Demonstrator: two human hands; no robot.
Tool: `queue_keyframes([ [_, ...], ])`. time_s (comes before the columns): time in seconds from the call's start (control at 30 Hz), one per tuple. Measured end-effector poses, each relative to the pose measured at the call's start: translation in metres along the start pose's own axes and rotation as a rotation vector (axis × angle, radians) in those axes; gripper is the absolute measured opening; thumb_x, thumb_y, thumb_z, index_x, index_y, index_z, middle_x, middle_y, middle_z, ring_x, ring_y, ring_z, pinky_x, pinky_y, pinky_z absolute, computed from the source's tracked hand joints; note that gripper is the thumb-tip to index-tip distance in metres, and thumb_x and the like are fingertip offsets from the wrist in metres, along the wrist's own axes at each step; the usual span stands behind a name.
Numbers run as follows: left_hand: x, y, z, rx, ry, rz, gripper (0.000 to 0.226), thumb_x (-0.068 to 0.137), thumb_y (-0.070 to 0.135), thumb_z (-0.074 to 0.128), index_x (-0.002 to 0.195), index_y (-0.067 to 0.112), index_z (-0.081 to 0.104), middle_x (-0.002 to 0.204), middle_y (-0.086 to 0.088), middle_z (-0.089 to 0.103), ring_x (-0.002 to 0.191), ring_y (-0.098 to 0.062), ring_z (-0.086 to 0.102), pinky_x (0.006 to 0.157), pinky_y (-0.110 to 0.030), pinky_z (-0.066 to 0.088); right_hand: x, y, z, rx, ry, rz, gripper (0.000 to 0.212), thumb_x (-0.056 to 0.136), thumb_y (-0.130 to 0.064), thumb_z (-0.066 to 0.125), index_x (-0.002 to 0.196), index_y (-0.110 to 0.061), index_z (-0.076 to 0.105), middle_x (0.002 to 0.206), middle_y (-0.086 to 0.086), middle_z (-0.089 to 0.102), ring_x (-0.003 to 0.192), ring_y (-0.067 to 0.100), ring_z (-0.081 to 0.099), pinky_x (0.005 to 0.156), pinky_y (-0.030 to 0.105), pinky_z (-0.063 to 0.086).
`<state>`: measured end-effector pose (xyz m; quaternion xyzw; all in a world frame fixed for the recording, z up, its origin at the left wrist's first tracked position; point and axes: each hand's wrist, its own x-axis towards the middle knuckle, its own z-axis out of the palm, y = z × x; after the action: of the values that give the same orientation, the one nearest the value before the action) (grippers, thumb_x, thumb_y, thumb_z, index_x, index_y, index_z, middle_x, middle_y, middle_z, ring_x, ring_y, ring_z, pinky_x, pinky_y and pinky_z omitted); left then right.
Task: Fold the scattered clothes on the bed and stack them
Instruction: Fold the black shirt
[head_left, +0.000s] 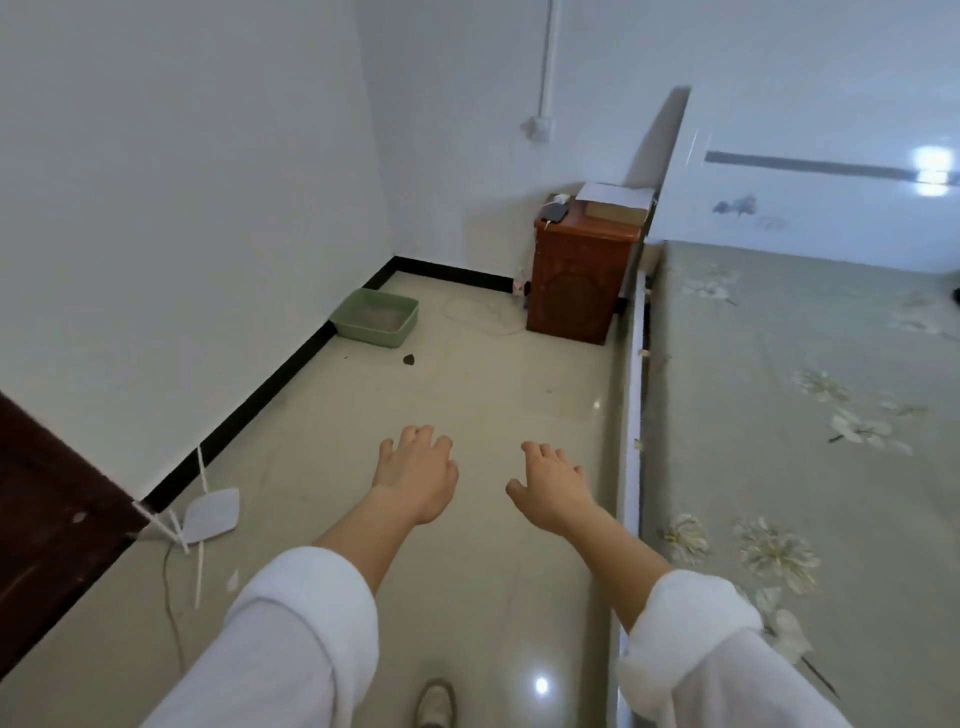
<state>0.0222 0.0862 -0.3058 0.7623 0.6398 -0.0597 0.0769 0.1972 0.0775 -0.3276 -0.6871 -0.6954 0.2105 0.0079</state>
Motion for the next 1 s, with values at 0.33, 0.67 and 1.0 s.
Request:
queue_keyframes([
  [0.33,0.251,0.068,-0.059,-0.049,-0.030,0.297,0.042,0.099,0.033,0.029,0.136,0.017,0.040,0.142,-0.007,0.038,0.130,-0.025,0.031,0.103,-0.042,0.031,0.148,0.081,-0.096,0.057,0.082,0.399,0.054,0.096,-0.039,0.043,0.142,-0.013,0.030,0.147,0.008,0.036,0.136,0.028,0.031,0.111,0.052,0.025],
  [0.67,0.478,0.246,-0.103,-0.278,0.005,0.538,0.042,0.100,0.033,0.034,0.138,0.016,0.040,0.145,-0.009,0.034,0.131,-0.029,0.029,0.103,-0.042,0.034,0.268,0.266,-0.212,0.112,0.273,0.739,0.060,0.096,-0.046,0.042,0.145,-0.012,0.028,0.149,0.009,0.035,0.136,0.029,0.032,0.107,0.048,0.028],
  [1.0,0.679,0.387,-0.140,-0.454,-0.144,0.547,0.045,0.098,0.030,0.038,0.140,0.014,0.041,0.144,-0.014,0.038,0.132,-0.035,0.029,0.104,-0.043,0.032,0.403,0.416,-0.297,0.751,0.558,0.983,0.064,0.093,-0.039,0.054,0.142,-0.004,0.035,0.145,0.015,0.041,0.131,0.031,0.041,0.107,0.043,0.036],
])
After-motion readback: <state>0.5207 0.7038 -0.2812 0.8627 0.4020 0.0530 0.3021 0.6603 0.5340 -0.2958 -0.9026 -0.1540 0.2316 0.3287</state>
